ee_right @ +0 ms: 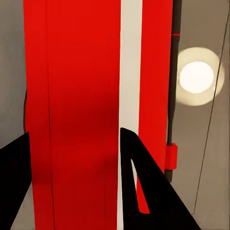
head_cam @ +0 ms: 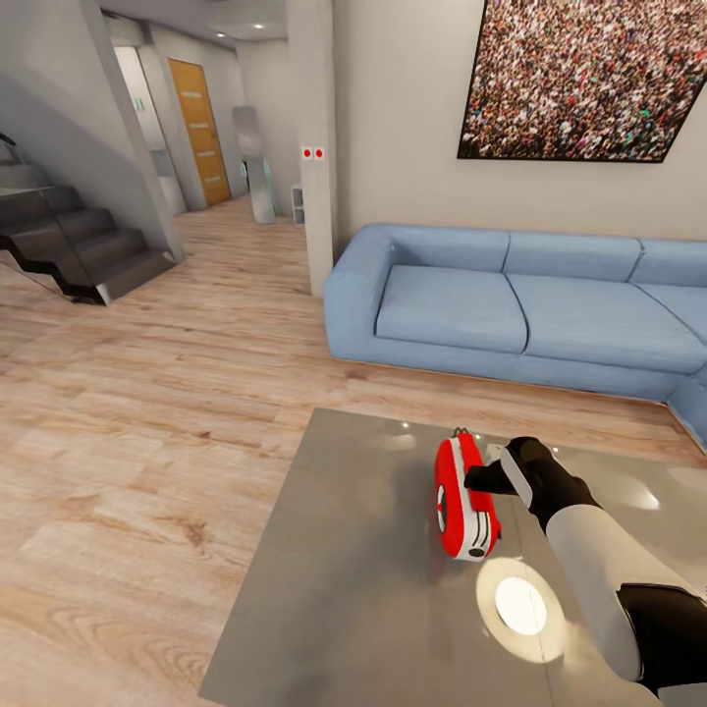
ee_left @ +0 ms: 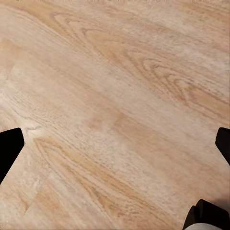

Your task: Turn on the radio receiver that's on the table in the living room.

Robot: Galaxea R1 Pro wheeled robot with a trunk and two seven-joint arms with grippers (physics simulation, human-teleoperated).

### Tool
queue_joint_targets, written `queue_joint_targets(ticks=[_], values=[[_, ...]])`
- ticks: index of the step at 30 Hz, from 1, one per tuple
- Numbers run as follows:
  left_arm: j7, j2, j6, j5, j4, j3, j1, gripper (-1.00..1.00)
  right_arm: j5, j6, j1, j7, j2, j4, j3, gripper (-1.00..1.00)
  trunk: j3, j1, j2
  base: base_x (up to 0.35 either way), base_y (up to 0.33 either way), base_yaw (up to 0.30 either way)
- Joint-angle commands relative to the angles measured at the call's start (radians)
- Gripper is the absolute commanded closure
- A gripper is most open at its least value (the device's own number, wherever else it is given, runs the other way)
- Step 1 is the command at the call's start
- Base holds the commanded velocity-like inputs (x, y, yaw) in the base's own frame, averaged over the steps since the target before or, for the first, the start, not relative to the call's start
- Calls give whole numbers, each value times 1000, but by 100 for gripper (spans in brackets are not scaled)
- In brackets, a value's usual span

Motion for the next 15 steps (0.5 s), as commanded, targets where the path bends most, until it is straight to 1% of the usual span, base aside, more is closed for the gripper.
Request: queue_joint_targets(ticks=[1, 15], values=[[0, 1, 0, 0, 0, 0, 0, -100, -3, 0, 0, 0, 0, -1, 0, 100, 3, -4, 7, 0, 0, 0], [0, 8, 6, 0, 0, 3, 0, -100, -9, -2, 0, 5, 1, -1, -3, 100, 47, -58, 105, 0, 0, 0]])
